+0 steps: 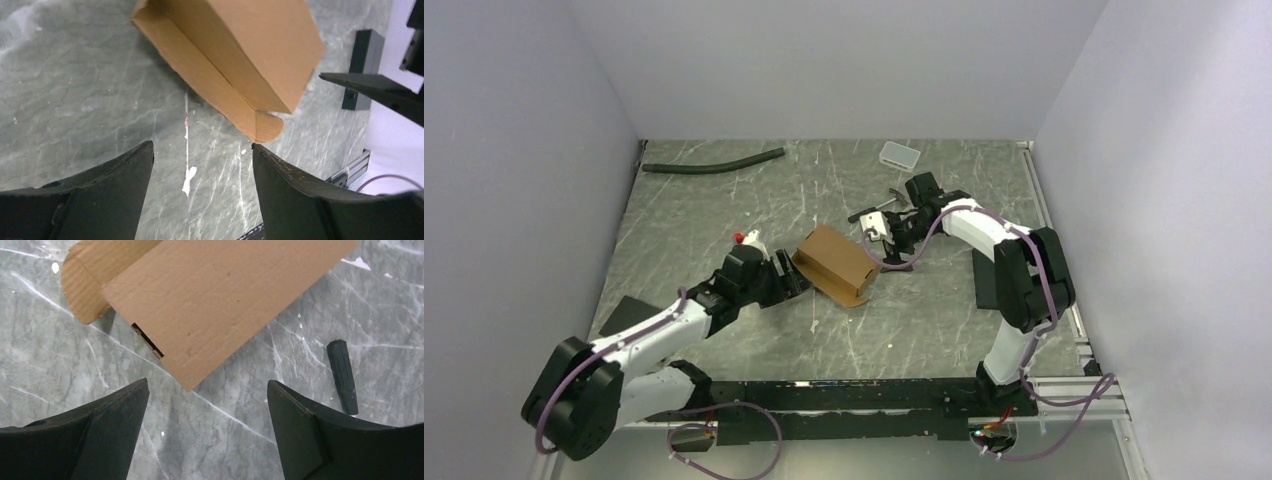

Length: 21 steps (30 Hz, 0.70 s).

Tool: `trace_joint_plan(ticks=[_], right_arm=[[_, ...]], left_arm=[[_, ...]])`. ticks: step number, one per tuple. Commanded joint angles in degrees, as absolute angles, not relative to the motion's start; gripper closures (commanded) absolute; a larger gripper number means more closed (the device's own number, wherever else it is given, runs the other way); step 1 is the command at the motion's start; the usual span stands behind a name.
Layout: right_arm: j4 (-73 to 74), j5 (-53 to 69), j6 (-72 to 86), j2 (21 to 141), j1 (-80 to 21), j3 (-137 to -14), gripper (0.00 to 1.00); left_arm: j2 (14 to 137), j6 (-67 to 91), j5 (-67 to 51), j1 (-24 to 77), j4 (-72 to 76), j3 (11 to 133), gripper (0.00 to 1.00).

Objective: Fold the paper box

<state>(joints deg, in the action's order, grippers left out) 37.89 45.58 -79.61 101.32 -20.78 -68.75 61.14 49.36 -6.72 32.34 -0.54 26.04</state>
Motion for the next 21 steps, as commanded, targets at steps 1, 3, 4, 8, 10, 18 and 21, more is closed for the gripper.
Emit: trace_joint_plan(ticks=[1,3,4,8,10,18,21], right_arm=[[33.91,44.75,-74.52,102.44,-20.61,-70.69,0.09],[33.67,44.58,-73.69,102.97,-20.65,-70.58,0.12],[33.73,44.48,-73.46,103.20,-20.67,-70.46,0.14],[34.28,44.58,-72.83,103.36,-20.67,-69.12,0.20],[34.49,44.70,-72.35,103.19,-20.74,-68.15,0.26],[35.67,42.33,-70.93,99.53,-24.60,-62.85,0.39],[35.37,39.61,-69.70,97.16,-27.28,-60.38,0.39]], left_arm=[[65.95,57.93,-5.61,32.27,5.44,28.30,0.22],[67.96,59.68,-6.67,32.29,11.37,26.97,0.20],[69.17,60.51,-6.90,32.24,14.22,25.97,0.20],[74.50,61.28,-6.93,32.19,20.29,25.98,0.19],[77.45,61.96,-7.24,32.04,24.84,25.59,0.19],[85.85,63.64,-10.33,30.20,30.79,28.35,0.20],[86.30,61.98,-11.45,28.27,27.45,30.40,0.20]])
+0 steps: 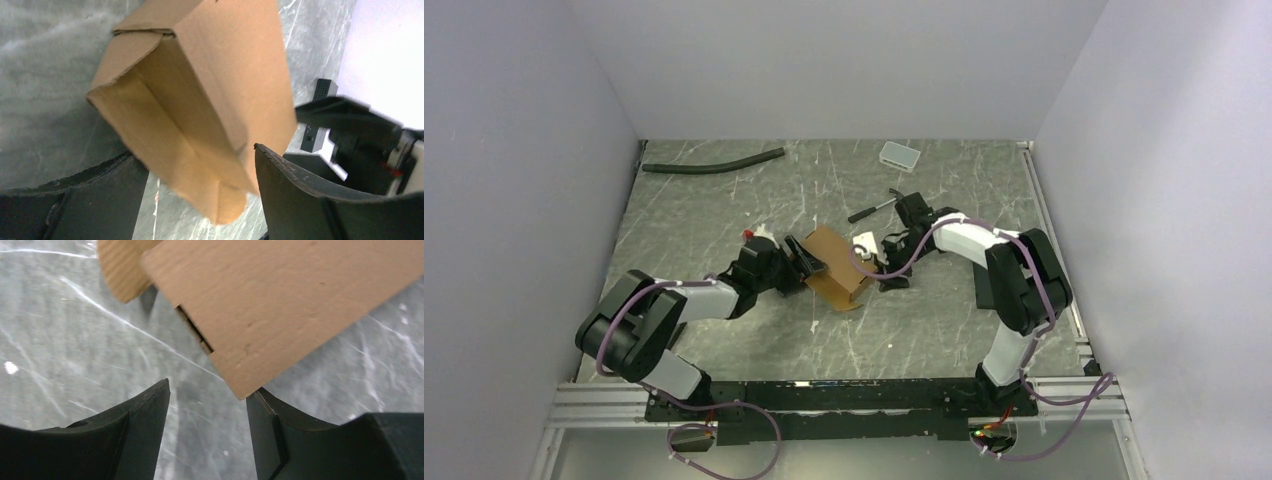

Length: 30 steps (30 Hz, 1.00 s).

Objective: Fold the paper box

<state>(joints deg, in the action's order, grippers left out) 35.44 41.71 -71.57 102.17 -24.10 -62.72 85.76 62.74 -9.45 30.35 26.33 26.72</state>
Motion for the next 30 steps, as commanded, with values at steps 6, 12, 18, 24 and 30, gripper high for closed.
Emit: trace_joint_plan(ticks=[6,12,18,24,30], right_arm=[[34.10,37.60,-65.21,92.72,-28.41,-57.98,0.33],[34.72,36.62,-64.65,89.01,-25.24,-59.27,0.29],[37.19,42.99,-74.95,86.47,-26.02,-60.43,0.17],[39.07,43.97,-78.03,93.68,-31.05,-67.01,0.20],[36.70,45.02,-74.91,95.95,-32.08,-67.91,0.24]], left_arm=[[86.73,58.15,-16.00,23.19,23.75,32.61,0.20],[80.72,48.05,-15.19,20.57,2.74,36.80,0.19],[65.30,35.43,-18.88,21.93,-6.02,36.36,0.19],[54.82,19.35,-13.87,39.14,0.40,33.21,0.20],[47.13,7.10,-3.57,51.44,15.12,20.62,0.22]])
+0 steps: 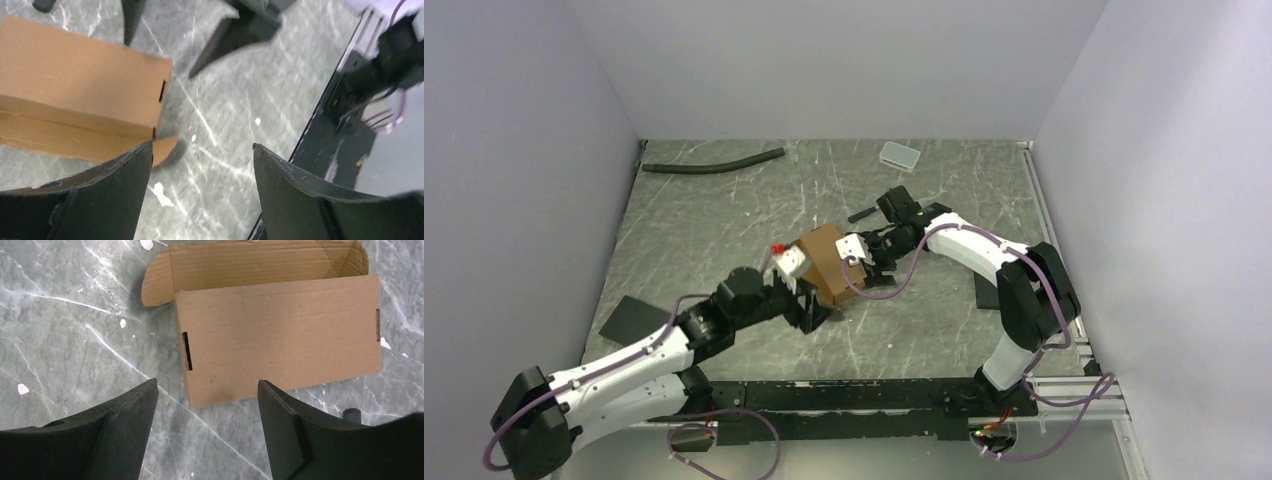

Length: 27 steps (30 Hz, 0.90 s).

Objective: Fold the paper box

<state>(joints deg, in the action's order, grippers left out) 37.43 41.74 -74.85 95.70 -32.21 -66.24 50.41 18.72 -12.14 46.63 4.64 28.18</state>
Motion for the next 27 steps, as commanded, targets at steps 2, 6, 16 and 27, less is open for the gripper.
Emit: trace_joint_plan(ticks=[2,6,16,27], right_arm=[[36.00,45.43,-74.36,95.98,-32.07,-67.45,0.25],[34.88,46.09,-73.74,95.57,-31.94,-66.31,0.25],[34.10,46.09,-73.22,95.93,-31.90,-65.77,0.27],[34.71,49.12,-71.12,96.06,-30.36,-66.70,0.28]], left_arm=[[46.64,5.26,-0.50,53.70,21.48,15.78,0.24],[50.98,2.82,1.48,55.08,26.29,14.02,0.25],[65.64,-9.24,2.24,55.99,35.95,15.20,0.29],[75.75,-12.63,2.59,55.99,39.07,17.70,0.38]])
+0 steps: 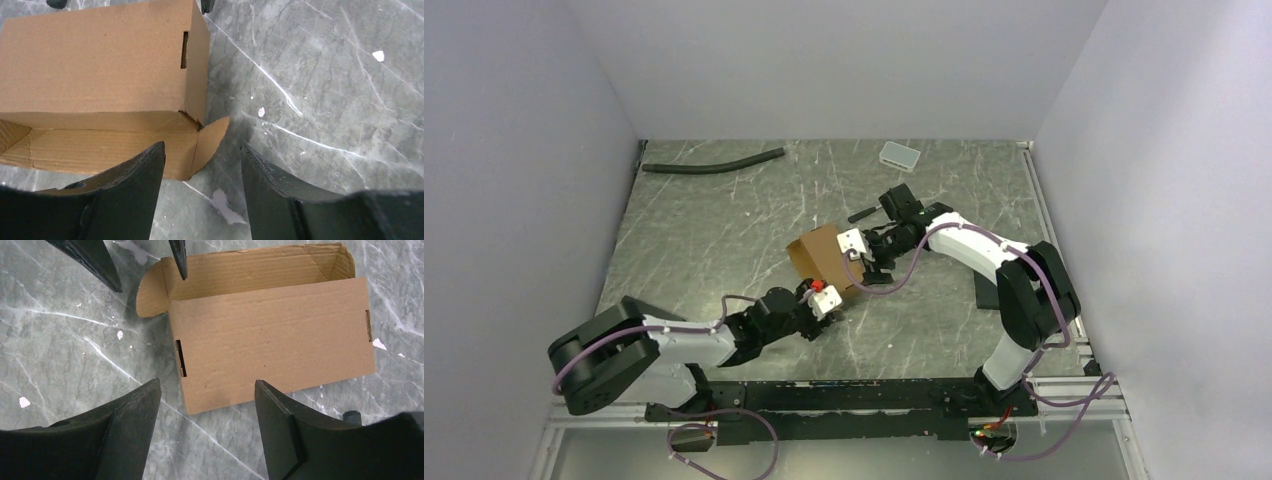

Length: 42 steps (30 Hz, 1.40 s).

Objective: Fold the paper box

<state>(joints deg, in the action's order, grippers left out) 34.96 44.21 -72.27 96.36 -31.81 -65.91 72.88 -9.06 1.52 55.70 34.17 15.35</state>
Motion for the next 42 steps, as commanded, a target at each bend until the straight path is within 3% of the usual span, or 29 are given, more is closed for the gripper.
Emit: trace_joint_plan(ticks=[1,6,9,12,20,23,31,38,42], right_arm=[[34.69,49.73,-70.84,95.69,-29.99,-66.54,0.28],[34.87,52.07,-70.09,95.14,-28.54,-66.18,0.28],[34.98,52.19,-70.06,95.41,-28.34,-66.08,0.28],[34.75,52.63,-68.43,95.97,-28.39,-66.54,0.28],[28.69,52.73,-55.75,97.50,-28.39,-66.76,0.26],[25.13,50.28,-46.15,98.19,-28.27,-67.51,0.22],[16.47,43.07,-20.30,102.62,-27.07,-69.77,0.23],[17.77,40.19,-15.42,107.22,-26.94,-71.58,0.24],[19.16,38.63,-15.04,109.69,-26.98,-72.28,0.30]], left_arm=[[76.63,-12.72,2.62,55.99,39.91,17.75,0.39],[79.45,-13.69,2.96,55.99,39.14,19.10,0.53],[79.97,-13.84,4.35,55.99,38.40,19.52,0.68],[79.77,-13.45,5.34,55.99,37.99,19.58,0.78],[79.55,-12.90,5.56,55.95,36.07,19.98,0.92],[79.51,-12.43,5.56,55.94,35.51,20.16,0.96],[78.87,-11.52,6.37,55.90,36.91,19.07,1.00],[78.84,-10.79,6.16,55.85,37.50,19.02,1.00],[79.19,-9.47,6.16,55.77,38.25,18.74,1.00]])
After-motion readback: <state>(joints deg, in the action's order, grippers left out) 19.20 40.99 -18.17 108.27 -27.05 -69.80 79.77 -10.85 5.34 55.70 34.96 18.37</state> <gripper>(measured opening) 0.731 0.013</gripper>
